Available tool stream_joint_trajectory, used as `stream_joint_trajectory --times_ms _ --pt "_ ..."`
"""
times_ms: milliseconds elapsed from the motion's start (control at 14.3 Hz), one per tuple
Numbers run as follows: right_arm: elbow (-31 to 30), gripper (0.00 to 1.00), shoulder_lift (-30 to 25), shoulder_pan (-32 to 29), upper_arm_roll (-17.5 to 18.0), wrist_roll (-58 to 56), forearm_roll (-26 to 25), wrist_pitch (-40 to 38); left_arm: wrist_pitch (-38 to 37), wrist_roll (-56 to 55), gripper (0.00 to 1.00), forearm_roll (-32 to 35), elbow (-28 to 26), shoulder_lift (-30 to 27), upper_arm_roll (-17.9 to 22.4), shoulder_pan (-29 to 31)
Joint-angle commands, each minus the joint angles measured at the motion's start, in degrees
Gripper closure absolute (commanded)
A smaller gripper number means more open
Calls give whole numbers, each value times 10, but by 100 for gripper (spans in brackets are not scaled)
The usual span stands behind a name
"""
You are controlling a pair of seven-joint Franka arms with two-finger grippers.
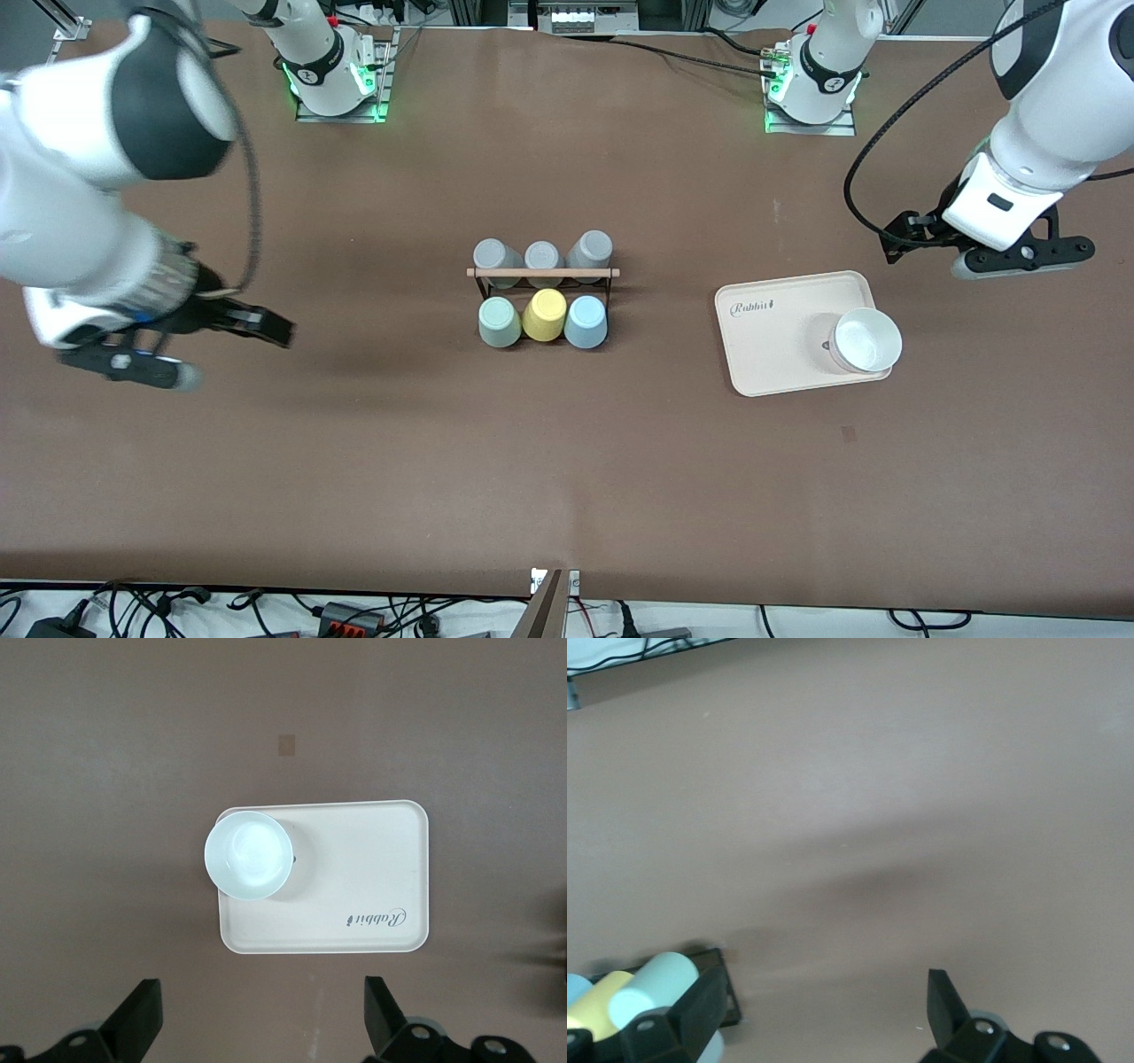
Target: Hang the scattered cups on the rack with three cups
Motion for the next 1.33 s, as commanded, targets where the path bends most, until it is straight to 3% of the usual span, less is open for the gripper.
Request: stream_joint_trajectory --times_ms 0,210,489,629,769,1258 --pt "-15 0 -33 -26 10 -19 -4 -22 28 12 0 -12 -44 -37 0 6" --pt "-88 0 -86 -45 10 -50 -5 3 13 10 0 -12 21 1 1 5" --pt "-296 0 -219 -64 11 -110 -4 130 -54 9 0 -12 101 39 0 3" --pt "-370 0 -271 -64 10 -111 -6 161 -56 10 0 -12 115 47 0 0" --pt "-376 0 -280 -64 11 -110 -6 151 -56 10 0 -12 119 52 0 3" --pt "-311 0 -246 -64 13 -142 -17 113 -58 17 0 -17 136 67 0 5"
